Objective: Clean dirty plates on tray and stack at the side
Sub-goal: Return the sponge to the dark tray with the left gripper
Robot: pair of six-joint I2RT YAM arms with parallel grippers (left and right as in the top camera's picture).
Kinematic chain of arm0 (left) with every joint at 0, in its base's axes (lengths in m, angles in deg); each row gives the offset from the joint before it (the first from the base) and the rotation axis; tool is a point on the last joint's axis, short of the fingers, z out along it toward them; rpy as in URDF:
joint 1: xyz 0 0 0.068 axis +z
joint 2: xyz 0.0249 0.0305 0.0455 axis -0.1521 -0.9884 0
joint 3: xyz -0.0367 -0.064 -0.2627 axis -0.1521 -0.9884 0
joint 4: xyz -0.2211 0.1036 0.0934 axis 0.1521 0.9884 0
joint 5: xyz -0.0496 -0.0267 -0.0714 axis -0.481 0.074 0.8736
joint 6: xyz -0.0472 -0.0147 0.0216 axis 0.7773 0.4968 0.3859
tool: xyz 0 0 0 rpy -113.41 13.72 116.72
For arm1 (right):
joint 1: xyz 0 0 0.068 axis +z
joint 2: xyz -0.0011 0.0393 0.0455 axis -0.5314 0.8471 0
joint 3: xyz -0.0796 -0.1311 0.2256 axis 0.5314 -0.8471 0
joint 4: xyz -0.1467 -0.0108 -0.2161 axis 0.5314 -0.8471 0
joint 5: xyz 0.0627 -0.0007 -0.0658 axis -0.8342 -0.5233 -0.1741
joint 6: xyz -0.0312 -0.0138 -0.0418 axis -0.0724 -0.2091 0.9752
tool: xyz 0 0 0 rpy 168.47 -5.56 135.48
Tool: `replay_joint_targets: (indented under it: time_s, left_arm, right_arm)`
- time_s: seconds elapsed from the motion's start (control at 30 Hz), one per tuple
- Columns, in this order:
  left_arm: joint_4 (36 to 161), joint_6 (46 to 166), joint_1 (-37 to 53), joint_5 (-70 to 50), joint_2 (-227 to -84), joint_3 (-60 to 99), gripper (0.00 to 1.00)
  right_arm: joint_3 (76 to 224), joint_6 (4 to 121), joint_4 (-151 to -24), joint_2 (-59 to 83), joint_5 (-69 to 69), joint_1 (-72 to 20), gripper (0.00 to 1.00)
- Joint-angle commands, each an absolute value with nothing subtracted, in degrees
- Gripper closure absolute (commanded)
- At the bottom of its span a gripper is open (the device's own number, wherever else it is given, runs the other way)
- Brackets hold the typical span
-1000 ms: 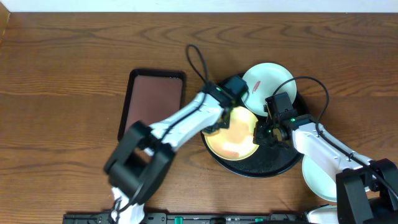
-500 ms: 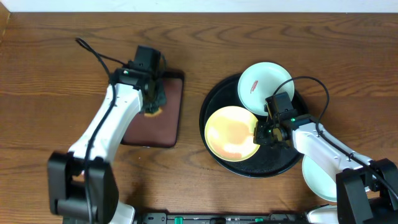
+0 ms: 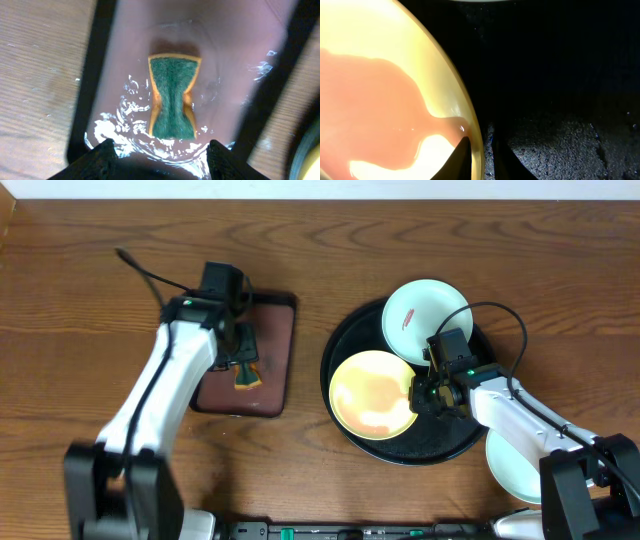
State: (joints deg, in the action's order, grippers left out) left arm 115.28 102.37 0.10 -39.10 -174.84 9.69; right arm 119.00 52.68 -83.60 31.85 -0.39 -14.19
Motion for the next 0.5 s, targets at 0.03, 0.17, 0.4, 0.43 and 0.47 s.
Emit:
replay_joint_targets:
  time_s: [0.03, 0.17, 0.4, 0.43, 0.47]
  left_arm:
    - [118.93, 101.81, 0.32, -38.16, -163.45, 11.5, 0.32]
    - [123.12, 101.78, 0.35, -38.22, -156.46, 11.5, 0.18]
    - [126.91, 100.95, 0.32, -38.2, -150.82, 11.5, 0.16]
    - [127.01, 100.95, 0.32, -38.18, -150.69, 11.5, 0.16]
    - [127.01, 100.95, 0.32, -38.18, -150.67, 11.5, 0.16]
  right_arm:
    - [117.62, 53.27, -82.22, 33.27, 2.84, -14.39, 0.99]
    - [120.83, 55.3, -84.58, 31.87, -2.86, -14.39, 0.99]
    - [135.98, 57.88, -96.34, 30.54, -2.58, -14.37, 0.99]
    - [137.31, 57.86, -96.28, 30.54, -2.58, -14.32, 0.99]
    - [138.76, 57.83, -95.86, 30.54, -2.58, -14.17, 0.99]
